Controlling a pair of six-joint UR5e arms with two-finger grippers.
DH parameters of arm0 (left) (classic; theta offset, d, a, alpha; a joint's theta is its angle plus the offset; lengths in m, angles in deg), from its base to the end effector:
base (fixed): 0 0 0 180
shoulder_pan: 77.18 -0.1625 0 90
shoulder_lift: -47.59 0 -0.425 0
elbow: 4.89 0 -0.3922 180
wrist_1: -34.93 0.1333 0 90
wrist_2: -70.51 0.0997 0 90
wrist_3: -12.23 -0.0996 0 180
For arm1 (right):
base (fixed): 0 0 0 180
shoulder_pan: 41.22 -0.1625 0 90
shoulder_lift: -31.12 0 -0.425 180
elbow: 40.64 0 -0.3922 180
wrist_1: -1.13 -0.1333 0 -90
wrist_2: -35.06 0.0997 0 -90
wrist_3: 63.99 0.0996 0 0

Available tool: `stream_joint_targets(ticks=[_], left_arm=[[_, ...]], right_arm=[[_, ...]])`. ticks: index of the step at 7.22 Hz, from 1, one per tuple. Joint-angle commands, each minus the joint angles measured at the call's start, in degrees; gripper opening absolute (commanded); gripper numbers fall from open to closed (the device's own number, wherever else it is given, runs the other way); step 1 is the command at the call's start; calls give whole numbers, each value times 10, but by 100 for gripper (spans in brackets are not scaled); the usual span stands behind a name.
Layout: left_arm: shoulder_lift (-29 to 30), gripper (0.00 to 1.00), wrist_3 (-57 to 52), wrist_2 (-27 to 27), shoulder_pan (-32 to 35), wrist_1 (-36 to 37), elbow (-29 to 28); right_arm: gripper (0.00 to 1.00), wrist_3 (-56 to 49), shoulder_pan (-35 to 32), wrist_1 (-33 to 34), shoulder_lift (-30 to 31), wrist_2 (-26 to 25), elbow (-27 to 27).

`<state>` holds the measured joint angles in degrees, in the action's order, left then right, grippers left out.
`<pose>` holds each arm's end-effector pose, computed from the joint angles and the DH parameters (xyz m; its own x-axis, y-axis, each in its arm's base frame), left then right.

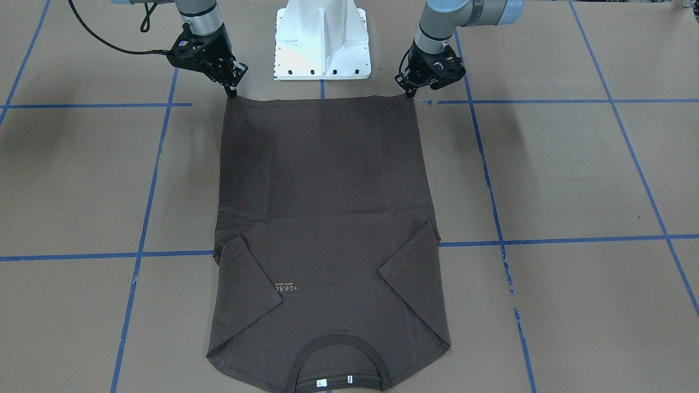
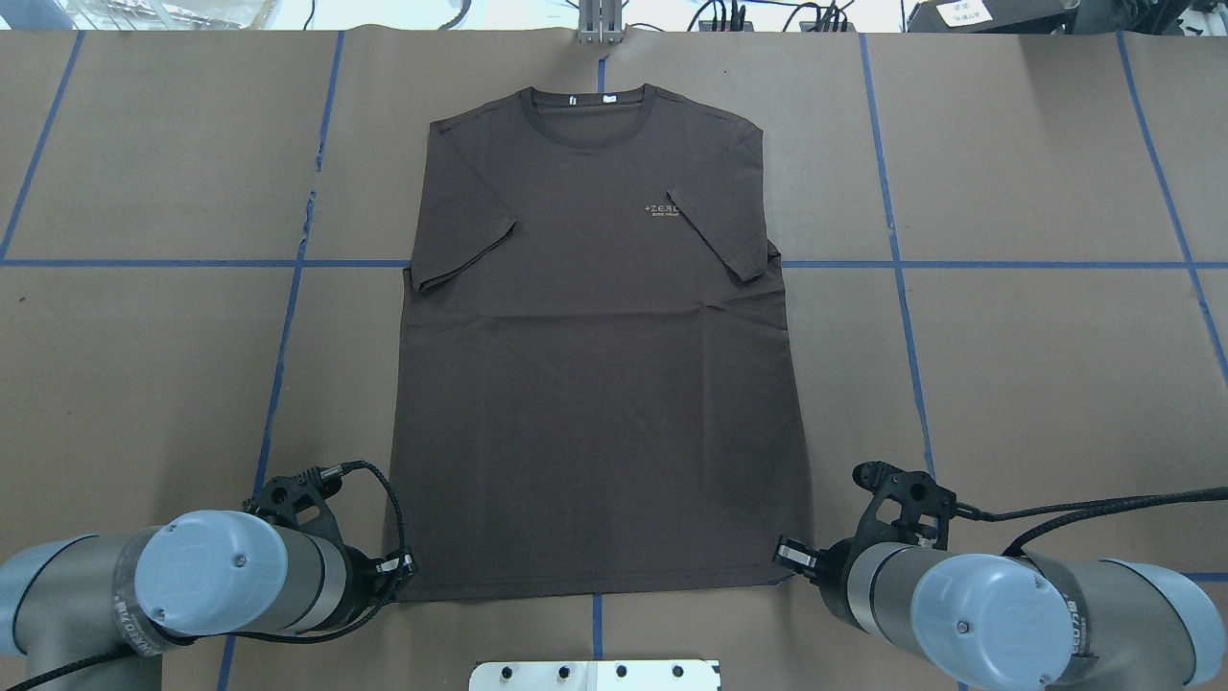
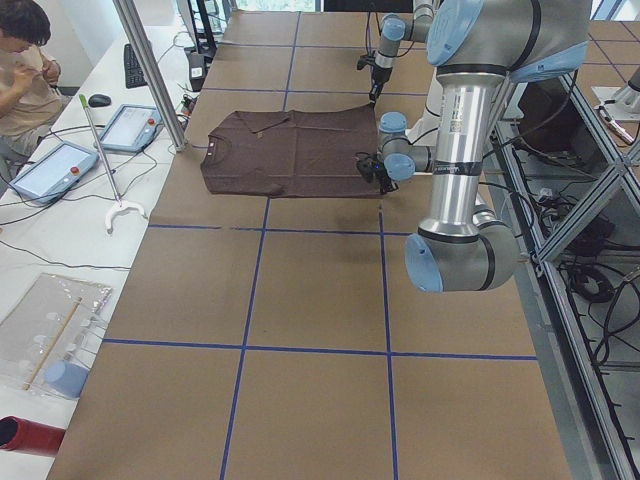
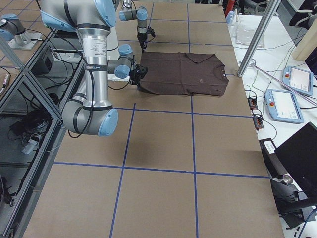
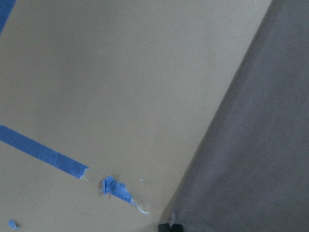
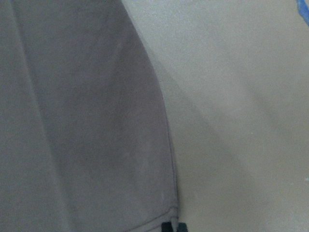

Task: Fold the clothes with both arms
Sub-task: 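Grasp both hem corners with the left and right grippers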

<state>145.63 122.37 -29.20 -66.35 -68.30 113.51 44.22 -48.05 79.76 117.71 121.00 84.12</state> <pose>0.4833 -0.2111 0.3379 0.5765 -0.4558 -0.6781 0.2742 0.8897 -0.3650 -0.4539 -0.1957 0.3330 0.5583 0.3808 0.7371 -0.3648 0.9106 -0.1941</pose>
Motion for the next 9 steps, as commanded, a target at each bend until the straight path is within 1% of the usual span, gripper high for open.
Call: stream_joint_targets(ticks=[1, 2, 3, 4, 5, 6, 7, 8, 9], left_arm=[[0, 0, -2, -3, 1, 11, 40], [0, 0, -2, -4, 1, 17, 59], [1, 0, -1, -7, 0, 59, 91], [1, 0, -2, -33, 0, 85, 130], [6, 0, -2, -33, -2, 87, 127], [8, 0, -4, -32, 3, 88, 124], [14, 0, -15, -30, 8, 87, 113], [64, 0, -46, -32, 52, 86, 75], [118, 0, -69, -36, 104, 88, 35]], right_arm=[[0, 1, 19, 0, 20, 5, 24], [0, 1, 63, 0, 71, 8, 72], [0, 17, 96, 0, 87, 16, 106], [0, 30, 99, 0, 87, 17, 110], [0, 29, 69, 0, 85, 17, 111], [0, 27, 27, 0, 82, 20, 110], [0, 24, -19, -1, 78, 36, 110], [0, 22, -47, -1, 64, 51, 102], [0, -12, -88, 1, 29, 57, 74]])
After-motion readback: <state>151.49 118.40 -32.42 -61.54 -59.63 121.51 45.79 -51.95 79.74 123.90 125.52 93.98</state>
